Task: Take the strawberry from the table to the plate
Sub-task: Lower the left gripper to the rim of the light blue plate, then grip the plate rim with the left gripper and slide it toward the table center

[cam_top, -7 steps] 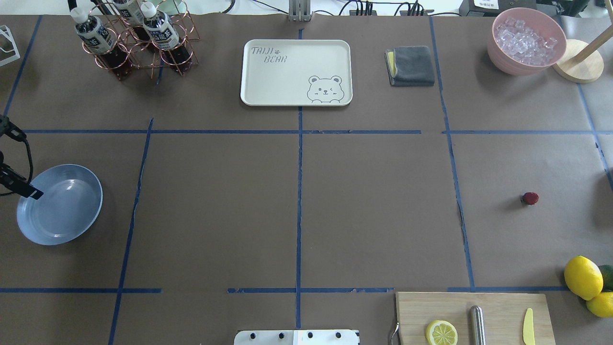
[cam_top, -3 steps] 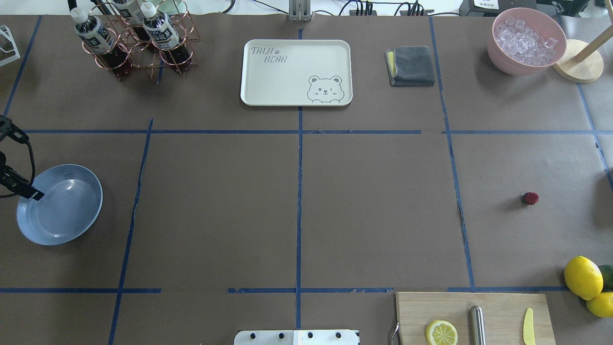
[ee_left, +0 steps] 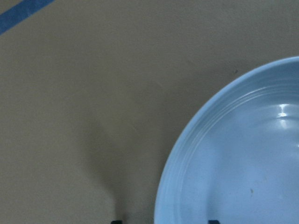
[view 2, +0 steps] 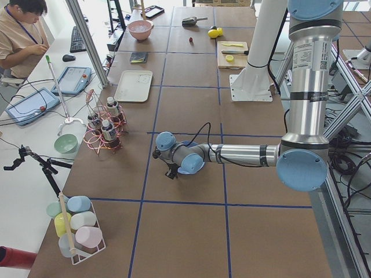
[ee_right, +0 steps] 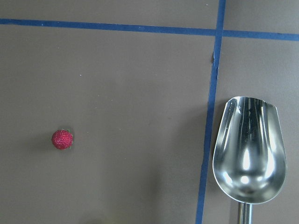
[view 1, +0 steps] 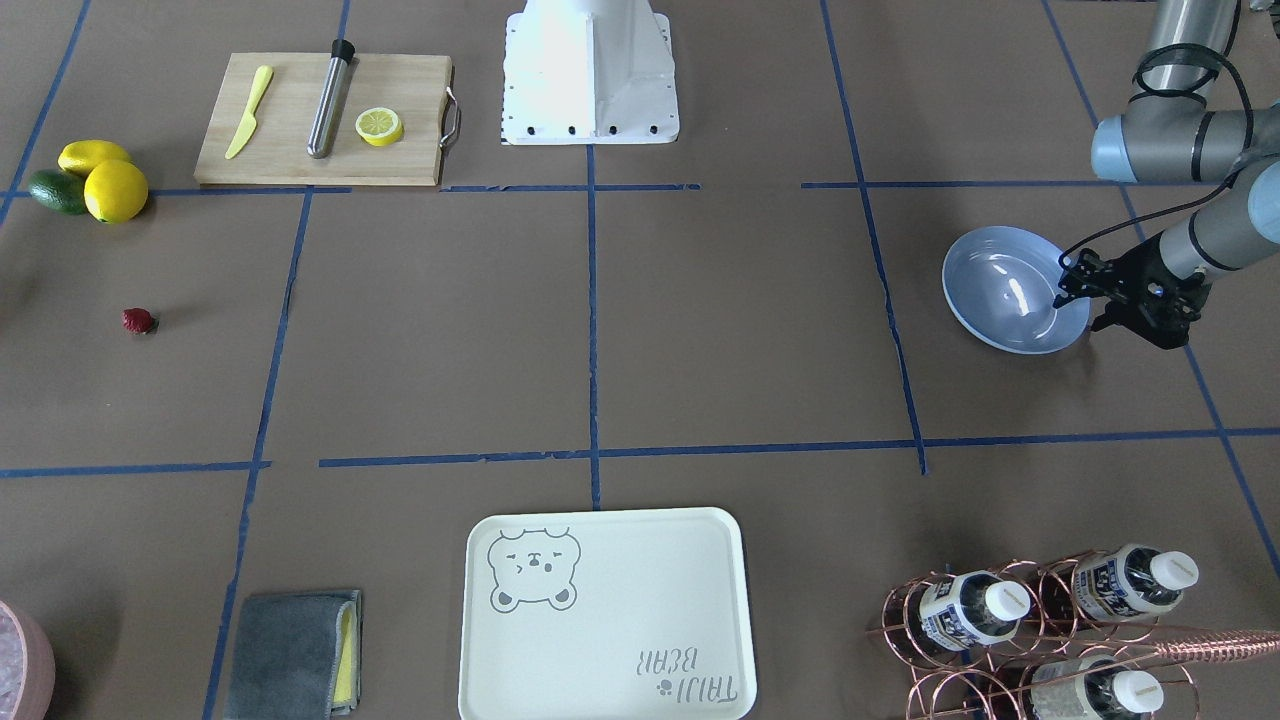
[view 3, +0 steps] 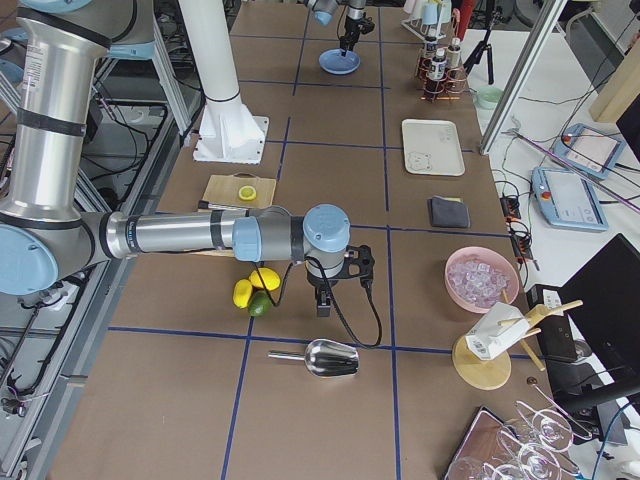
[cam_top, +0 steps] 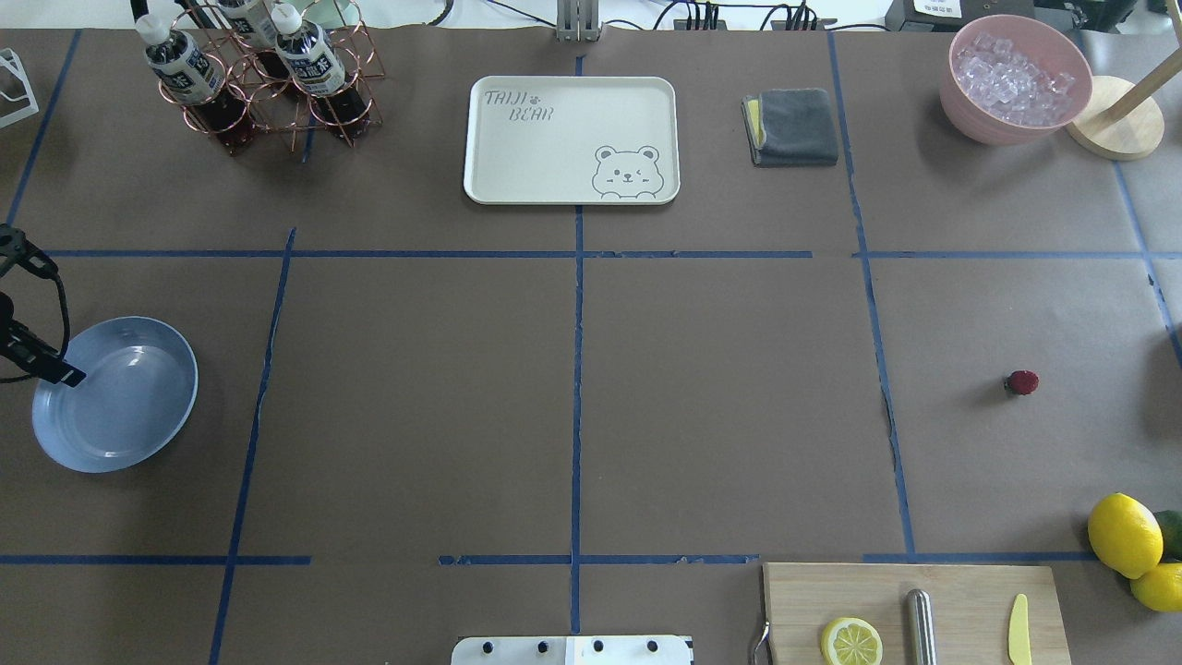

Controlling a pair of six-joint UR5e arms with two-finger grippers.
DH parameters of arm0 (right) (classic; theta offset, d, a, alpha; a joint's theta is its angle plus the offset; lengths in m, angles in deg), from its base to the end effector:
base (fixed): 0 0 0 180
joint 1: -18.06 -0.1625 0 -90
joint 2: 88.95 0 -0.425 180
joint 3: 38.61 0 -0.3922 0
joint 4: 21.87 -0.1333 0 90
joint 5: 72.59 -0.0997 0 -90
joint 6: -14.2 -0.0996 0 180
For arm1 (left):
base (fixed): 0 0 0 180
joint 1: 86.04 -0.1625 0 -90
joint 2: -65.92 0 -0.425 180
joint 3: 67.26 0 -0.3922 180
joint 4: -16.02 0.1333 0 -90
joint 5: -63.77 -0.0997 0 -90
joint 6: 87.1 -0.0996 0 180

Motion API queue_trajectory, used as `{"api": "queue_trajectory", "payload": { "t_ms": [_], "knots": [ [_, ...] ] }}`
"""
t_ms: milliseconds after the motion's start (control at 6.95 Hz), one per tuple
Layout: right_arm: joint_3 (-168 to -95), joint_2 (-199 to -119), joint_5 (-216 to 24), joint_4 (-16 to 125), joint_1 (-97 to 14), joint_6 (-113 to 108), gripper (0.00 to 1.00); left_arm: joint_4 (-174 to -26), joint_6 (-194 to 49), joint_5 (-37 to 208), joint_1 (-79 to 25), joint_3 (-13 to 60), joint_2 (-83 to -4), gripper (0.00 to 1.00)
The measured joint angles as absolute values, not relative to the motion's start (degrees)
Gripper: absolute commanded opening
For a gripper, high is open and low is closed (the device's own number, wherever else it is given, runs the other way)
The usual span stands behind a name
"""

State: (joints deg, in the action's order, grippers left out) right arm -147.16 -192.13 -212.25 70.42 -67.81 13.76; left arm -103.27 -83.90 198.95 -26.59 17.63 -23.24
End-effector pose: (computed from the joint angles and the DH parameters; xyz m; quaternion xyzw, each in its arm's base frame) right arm 0.0287 -0.3997 0.5986 0.0076 -0.4204 -0.0405 0.9064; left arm 0.2018 -0.4652 0.6531 0.0695 0.4142 0.2893 0.8602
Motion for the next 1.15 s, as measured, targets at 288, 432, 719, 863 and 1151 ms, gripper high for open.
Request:
{"api": "queue_trajectory", "payload": {
  "t_ms": [288,432,719,863,1151],
  "knots": [
    [-147.2,-192.1,-212.2,70.4,-67.8,13.8,1.0,-103.4,-83.7,199.0,-26.5,18.9,-23.2,0.0],
    [-147.2,-192.1,-212.3,70.4,-67.8,13.8,1.0,-103.4,-82.2,199.1,-26.5,20.5,-23.2,0.0],
    [-147.2,-192.1,-212.3,70.4,-67.8,13.8,1.0,-103.6,-69.6,199.3,-26.6,26.2,-24.1,0.0],
    [-147.2,-192.1,-212.3,70.4,-67.8,13.8,1.0,-104.4,-60.3,199.4,-27.3,28.1,-26.1,0.0],
    [-147.3,-192.1,-212.3,70.4,-67.8,13.8,1.0,-109.5,-38.6,199.1,-33.0,28.5,-32.2,0.0]
  ]
}}
